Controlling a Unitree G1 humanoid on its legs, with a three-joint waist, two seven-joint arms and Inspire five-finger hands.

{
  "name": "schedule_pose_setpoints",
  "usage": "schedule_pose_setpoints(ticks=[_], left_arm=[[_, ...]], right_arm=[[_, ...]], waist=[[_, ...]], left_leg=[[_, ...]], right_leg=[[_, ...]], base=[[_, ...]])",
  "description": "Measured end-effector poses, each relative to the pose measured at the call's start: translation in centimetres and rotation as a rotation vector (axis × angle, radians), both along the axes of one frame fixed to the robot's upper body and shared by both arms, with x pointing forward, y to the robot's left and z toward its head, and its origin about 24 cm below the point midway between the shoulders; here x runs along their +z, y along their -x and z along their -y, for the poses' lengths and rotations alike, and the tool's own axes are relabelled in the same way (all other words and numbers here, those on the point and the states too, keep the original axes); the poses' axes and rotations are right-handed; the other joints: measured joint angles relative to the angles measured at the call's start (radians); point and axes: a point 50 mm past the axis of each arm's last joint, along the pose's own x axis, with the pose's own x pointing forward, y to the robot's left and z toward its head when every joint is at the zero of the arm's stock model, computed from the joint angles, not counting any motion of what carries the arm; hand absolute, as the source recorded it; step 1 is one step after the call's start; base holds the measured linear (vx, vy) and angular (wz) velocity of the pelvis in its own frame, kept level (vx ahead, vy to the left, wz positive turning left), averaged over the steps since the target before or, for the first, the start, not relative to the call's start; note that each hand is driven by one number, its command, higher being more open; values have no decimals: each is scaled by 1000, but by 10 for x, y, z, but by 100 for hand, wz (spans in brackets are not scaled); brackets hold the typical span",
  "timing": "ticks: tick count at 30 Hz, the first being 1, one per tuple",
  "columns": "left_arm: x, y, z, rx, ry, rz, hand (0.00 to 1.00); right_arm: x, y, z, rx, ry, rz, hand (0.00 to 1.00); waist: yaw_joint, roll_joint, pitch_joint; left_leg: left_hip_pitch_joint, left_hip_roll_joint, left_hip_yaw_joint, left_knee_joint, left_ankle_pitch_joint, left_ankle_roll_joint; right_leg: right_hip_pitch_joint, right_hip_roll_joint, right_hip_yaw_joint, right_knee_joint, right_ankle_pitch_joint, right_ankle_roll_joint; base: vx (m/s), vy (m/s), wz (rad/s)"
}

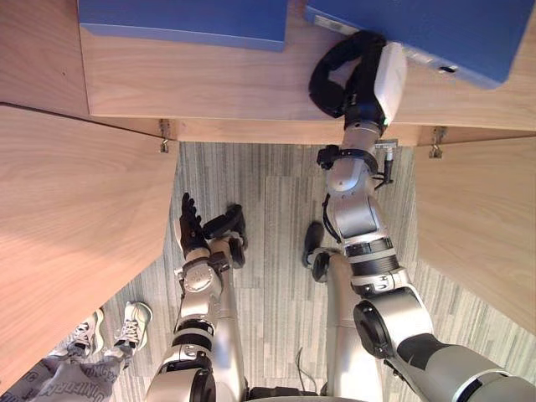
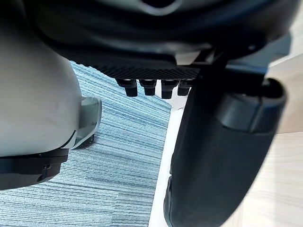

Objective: Walk over to the cabinet, pick up the folder, carry it to the office cabinet, place the folder inside the office cabinet, then close the office cabinet door

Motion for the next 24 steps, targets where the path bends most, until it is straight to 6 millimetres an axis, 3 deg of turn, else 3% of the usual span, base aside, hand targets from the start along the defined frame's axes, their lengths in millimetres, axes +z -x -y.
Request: schedule_pose_setpoints(ticks=[6,19,24], left_arm=[[5,-2,1,11,-4,24,100],[8,-4,6,8,18,50,100],[6,-4,6,11,33,36,100]], right_arm=[[20,-6,9,-32,-170,60,0],[49,-22,20,43,-293,110,0],[51,-24,22,112,-328,105,0]], waist=[[3,8,3],[1,33,-2],[0,34,-3]], left_leg=[[-26,-1,-1,13,4,5],[-66,-13,-19,-12,47,7],[-61,-10,-19,-27,66,3]], right_leg=[[-30,-2,1,20,0,0],[-66,-21,-31,24,22,-6],[-67,-21,-38,24,29,-16]], base=[[-45,-7,0],[-57,-3,4],[-54,-30,4]])
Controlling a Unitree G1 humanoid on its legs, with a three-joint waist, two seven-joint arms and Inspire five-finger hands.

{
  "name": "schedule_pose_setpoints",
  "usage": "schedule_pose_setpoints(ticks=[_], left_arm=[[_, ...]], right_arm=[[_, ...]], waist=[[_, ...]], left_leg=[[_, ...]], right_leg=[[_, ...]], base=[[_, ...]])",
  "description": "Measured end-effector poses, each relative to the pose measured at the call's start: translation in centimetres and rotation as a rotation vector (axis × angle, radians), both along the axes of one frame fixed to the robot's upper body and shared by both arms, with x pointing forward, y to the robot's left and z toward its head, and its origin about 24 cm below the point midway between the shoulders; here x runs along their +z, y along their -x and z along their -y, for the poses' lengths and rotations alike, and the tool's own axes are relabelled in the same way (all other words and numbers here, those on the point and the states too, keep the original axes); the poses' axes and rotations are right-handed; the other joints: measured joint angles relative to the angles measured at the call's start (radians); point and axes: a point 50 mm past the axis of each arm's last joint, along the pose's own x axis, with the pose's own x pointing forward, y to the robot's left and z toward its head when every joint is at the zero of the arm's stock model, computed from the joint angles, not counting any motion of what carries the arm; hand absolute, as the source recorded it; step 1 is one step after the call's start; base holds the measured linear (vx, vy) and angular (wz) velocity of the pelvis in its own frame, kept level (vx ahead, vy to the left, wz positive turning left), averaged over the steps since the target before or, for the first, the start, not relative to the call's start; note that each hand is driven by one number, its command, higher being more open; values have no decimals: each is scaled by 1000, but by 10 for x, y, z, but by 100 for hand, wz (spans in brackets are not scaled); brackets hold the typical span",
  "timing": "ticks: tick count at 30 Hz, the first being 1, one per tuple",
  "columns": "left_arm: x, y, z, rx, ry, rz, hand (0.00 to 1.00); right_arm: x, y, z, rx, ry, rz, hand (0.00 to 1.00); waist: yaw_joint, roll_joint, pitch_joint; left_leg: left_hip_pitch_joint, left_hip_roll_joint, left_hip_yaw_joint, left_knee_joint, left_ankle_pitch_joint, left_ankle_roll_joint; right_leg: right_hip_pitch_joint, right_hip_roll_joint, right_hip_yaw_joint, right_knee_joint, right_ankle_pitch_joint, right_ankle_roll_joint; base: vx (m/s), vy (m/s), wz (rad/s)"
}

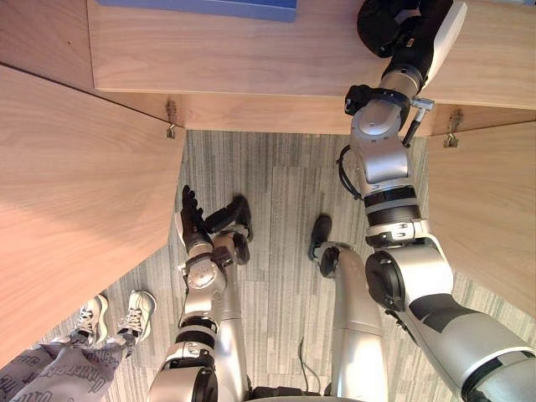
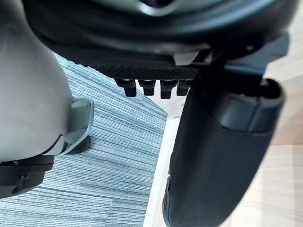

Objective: Walk over to the cabinet, pick up the folder, carry it to the office cabinet, place the folder inside the office cabinet, then close the office cabinet door

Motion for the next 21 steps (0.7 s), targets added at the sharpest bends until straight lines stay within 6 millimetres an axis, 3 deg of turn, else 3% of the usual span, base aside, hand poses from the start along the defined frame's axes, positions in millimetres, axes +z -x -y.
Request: schedule_pose_setpoints(ticks=[2,5,9,12,14,16,17,18,21], left_arm=[[-2,-1,1,-5,3,-18,100],[-10,1,3,-16,9,-64,100],[-33,14,7,-38,21,-169,100],[-51,33,7,-29,36,-235,100],[-62,43,5,-41,35,-285,100],[-76,56,4,-53,26,-349,100],[-85,68,1,-53,20,-392,100],[-93,80,-1,-52,17,-432,100],[-111,105,-2,-74,-8,-520,100]], right_arm=[[-7,2,-1,40,3,0,0],[-35,9,-3,93,-4,-32,0],[-106,23,-10,143,-66,-197,0],[-158,51,-19,211,-42,-310,0],[-182,68,-23,249,-19,-370,0],[-209,89,-24,273,37,-451,0],[-228,102,-27,291,70,-519,0],[-247,116,-26,299,109,-587,100],[-282,142,-21,308,166,-716,100]], waist=[[0,0,0],[-2,0,0],[-9,-2,-2],[-24,-2,-6],[-31,-4,-13],[-36,-6,-43],[-44,-20,-66],[-46,-32,-94],[-59,-48,-163]], left_leg=[[13,1,1,-7,12,-4],[59,2,0,-30,19,0],[210,-4,13,-101,18,-2],[333,-14,22,-162,15,-7],[401,-18,27,-195,12,-11],[465,-22,31,-232,9,-16],[519,-26,43,-266,9,-16],[570,-29,54,-301,10,-18],[663,-42,71,-383,20,-27]], right_leg=[[11,2,0,-4,6,-7],[62,5,-9,-33,9,-11],[220,6,-17,-114,11,-9],[349,6,-24,-187,14,-3],[420,7,-27,-231,19,3],[491,11,-30,-283,26,9],[541,12,-29,-325,33,13],[595,15,-27,-371,43,17],[694,20,-19,-486,76,26]], base=[[0,0,0],[28,-12,3],[72,-25,7],[76,-7,7],[93,7,4],[128,17,0],[185,11,-7],[169,9,-7],[199,32,-6]])
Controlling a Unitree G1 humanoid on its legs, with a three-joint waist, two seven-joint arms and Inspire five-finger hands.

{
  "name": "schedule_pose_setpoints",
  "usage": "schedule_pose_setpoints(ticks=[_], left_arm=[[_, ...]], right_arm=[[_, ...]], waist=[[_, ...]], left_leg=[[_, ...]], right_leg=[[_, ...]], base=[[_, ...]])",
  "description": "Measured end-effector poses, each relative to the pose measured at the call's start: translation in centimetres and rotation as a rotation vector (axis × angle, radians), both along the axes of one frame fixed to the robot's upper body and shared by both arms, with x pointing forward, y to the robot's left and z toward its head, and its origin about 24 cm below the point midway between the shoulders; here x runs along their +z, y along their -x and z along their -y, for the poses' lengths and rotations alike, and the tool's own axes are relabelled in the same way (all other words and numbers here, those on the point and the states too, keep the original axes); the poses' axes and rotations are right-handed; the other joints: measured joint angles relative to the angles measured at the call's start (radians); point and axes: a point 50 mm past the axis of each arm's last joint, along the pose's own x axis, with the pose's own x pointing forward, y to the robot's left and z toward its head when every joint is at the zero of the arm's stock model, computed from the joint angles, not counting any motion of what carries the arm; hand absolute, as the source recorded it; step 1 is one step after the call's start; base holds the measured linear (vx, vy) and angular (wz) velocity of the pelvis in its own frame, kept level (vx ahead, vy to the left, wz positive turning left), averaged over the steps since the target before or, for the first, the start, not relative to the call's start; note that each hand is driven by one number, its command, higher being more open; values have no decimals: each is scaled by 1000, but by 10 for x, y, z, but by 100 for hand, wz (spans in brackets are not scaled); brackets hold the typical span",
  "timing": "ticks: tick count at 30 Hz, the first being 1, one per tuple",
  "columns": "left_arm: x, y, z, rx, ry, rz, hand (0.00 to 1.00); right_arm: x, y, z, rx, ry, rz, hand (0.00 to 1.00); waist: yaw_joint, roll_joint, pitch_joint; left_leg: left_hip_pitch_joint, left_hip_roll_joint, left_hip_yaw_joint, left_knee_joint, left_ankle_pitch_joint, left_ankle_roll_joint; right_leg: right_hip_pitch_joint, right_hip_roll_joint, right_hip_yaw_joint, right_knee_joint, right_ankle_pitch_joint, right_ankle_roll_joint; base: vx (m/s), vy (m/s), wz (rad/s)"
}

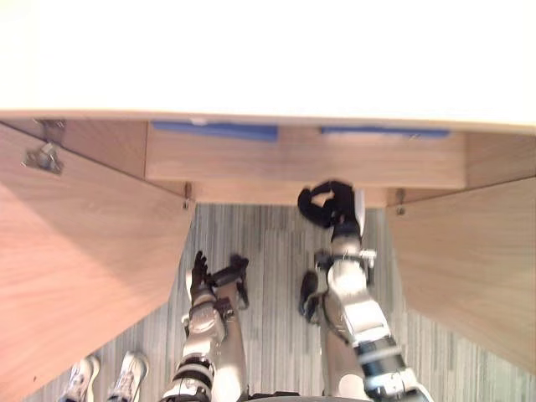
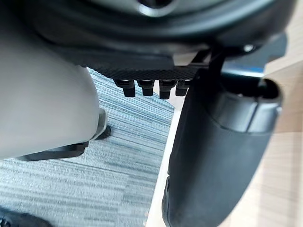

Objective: Walk over to the cabinet, pick up the folder, carry it to the office cabinet, place the folder inside the office cabinet, then close the office cabinet door

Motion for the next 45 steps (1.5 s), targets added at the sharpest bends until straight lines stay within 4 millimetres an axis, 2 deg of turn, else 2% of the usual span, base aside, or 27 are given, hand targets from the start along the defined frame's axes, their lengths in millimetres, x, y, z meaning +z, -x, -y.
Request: schedule_pose_setpoints(ticks=[1,3,5,9,15,20,24,27,28,32,34,35,36,37,38,40,45], left_arm=[[-11,14,-4,-26,-18,-68,100],[-17,21,-5,-69,-39,-109,100],[-20,27,-6,-114,-50,-126,100],[-20,32,-24,-138,-100,-139,100],[-29,49,-32,-167,-112,-199,100],[-39,69,-32,-190,-102,-284,100],[-47,94,-38,-144,-81,-349,100],[-49,106,-41,-65,-55,-365,100],[-49,111,-42,-59,-51,-375,100],[-50,112,-41,-75,-42,-371,100],[-50,113,-41,-87,-34,-368,100],[-50,113,-41,-96,-30,-365,100],[-50,112,-40,-100,-29,-362,100],[-49,109,-39,-102,-27,-351,100],[-48,99,-28,-161,-15,-316,100],[-48,99,-23,-183,-9,-318,100],[-49,100,-19,-205,-4,-320,100]], right_arm=[[-25,10,3,21,46,-90,100],[-50,17,10,42,75,-201,100],[-81,31,27,16,73,-365,100],[-117,61,51,-123,-70,-560,100],[-138,99,80,-326,-210,-668,100],[-137,107,96,-496,-354,-624,100],[-122,107,119,-665,-482,-473,100],[-100,102,144,-776,-560,-277,100],[-87,95,154,-788,-569,-184,100],[-64,91,183,-814,-541,-45,100],[-51,79,197,-801,-513,5,100],[-36,63,206,-758,-496,57,100],[-29,56,209,-737,-490,82,100],[-13,40,214,-694,-472,138,100],[38,6,238,-603,-367,277,100],[52,-8,247,-587,-335,287,100],[56,-15,249,-580,-317,274,100]], waist=[[-17,-10,-51],[-30,-18,-68],[-29,-23,-82],[-43,-22,-109],[-80,-15,-166],[-89,-13,-171],[-108,-12,-173],[-116,-13,-176],[-127,-9,-186],[-143,-6,-189],[-145,-3,-188],[-144,4,-184],[-142,10,-181],[-132,23,-175],[-134,98,-140],[-128,130,-137],[-126,139,-134]], left_leg=[[51,-16,9,-68,21,-2],[119,-31,30,-143,47,-1],[220,-57,68,-262,91,0],[340,-76,110,-383,131,-6],[463,-108,156,-533,195,-4],[513,-118,241,-546,184,-13],[550,-124,351,-546,154,-13],[575,-126,466,-541,131,-27],[577,-131,518,-541,119,-35],[583,-125,575,-514,87,-41],[580,-115,587,-481,63,-48],[572,-103,587,-447,41,-46],[569,-96,585,-432,30,-48],[562,-88,561,-406,5,-46],[549,-81,525,-379,-27,-44],[545,-82,520,-379,-33,-46],[511,-89,508,-375,-33,-46]], right_leg=[[56,-1,3,-82,31,7],[119,-2,11,-164,70,11],[191,-5,35,-254,114,20],[258,-5,73,-312,152,23],[306,-4,124,-360,177,23],[303,-1,222,-377,200,27],[275,13,348,-385,214,26],[237,36,472,-384,236,9],[210,44,514,-382,249,-1],[202,49,521,-416,274,-32],[203,51,524,-431,292,-17],[204,55,520,-441,309,-12],[203,57,506,-447,320,-12],[204,62,452,-460,335,-15],[204,57,394,-465,342,-14],[201,56,379,-466,342,-14],[171,52,365,-471,345,-6]], base=[[164,22,-4],[164,37,-15],[147,36,-31],[41,25,-29],[-30,34,-26],[-101,47,-59],[-58,30,-96],[-2,25,-127],[20,2,-107],[82,-33,-66],[95,-73,-43],[105,-94,-42],[126,-124,-64],[144,-150,-57],[122,-141,-46],[38,-54,-7],[-51,-43,3]])
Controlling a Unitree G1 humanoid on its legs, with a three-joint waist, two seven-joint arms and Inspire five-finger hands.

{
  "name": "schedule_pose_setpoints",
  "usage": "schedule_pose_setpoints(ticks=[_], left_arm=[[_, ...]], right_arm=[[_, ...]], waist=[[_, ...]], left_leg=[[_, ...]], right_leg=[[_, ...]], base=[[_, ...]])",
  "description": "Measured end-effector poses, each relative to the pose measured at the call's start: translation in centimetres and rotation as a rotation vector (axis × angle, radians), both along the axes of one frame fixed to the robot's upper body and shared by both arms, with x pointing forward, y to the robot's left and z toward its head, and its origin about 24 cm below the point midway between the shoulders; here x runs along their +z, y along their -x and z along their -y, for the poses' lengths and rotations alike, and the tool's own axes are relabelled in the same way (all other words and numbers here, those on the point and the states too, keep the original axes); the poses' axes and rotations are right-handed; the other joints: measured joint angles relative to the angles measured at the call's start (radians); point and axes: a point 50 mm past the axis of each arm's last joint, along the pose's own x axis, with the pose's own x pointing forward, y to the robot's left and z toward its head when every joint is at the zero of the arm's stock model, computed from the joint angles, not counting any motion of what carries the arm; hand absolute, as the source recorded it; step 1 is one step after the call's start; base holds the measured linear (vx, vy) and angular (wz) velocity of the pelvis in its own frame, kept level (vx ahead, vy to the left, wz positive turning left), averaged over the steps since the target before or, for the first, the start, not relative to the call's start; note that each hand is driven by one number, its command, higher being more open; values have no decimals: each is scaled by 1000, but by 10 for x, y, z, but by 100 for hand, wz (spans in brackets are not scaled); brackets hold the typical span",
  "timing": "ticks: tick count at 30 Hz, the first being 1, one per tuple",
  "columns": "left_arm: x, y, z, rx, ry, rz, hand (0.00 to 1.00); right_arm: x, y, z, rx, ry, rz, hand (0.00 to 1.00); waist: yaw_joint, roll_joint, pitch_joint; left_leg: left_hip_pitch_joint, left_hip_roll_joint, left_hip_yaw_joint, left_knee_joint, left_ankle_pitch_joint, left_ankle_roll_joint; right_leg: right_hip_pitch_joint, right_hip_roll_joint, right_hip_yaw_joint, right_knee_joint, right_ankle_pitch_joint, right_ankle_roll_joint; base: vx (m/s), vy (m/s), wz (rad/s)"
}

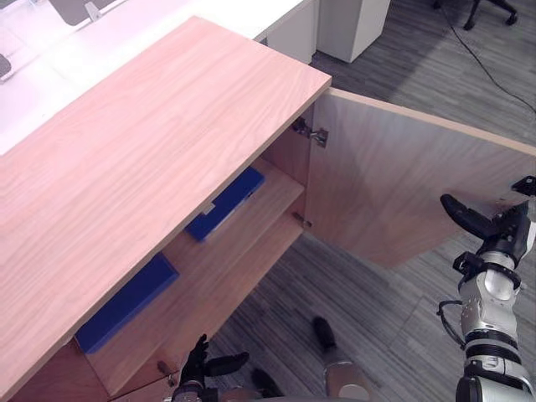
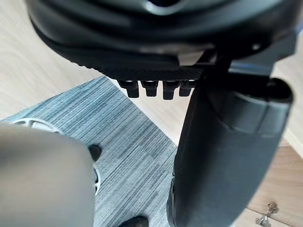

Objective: Walk over to the cabinet, pick up the folder, carry it to the office cabinet, place the folder inside the office cabinet, then close the office cabinet door

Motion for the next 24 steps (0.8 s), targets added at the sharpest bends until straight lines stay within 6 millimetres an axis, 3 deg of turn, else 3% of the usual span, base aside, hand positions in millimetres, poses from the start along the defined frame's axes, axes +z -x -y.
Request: schedule_pose_setpoints(ticks=[9,13,17,19,24], left_arm=[[-1,0,4,-6,9,-2,100],[0,-1,5,-53,-13,-4,100],[-3,-1,5,-82,-27,-29,100],[-3,-2,5,-96,-40,-31,100],[-3,-7,3,-105,-56,-41,100]], right_arm=[[6,-1,3,9,3,14,100],[0,13,-5,45,45,-6,100],[-11,32,-39,133,48,12,100],[-21,45,-70,177,18,29,100],[-38,79,-116,251,-30,-15,100]], waist=[[-6,13,8],[-15,13,9],[-43,2,16],[-61,-14,26],[-70,-38,36]], left_leg=[[-32,-8,-37,0,6,9],[-33,-6,-64,0,7,10],[-11,-4,-65,0,7,10],[1,5,-61,7,4,9],[5,26,-52,54,-16,2]], right_leg=[[-16,-18,-23,-13,8,12],[-9,-18,-36,-15,8,12],[10,-11,-31,-15,8,12],[20,-5,-18,-20,12,17],[29,13,7,-20,22,18]], base=[[-53,-43,7],[-31,-45,7],[-41,-51,-7],[-68,-61,-17],[-73,-77,-20]])
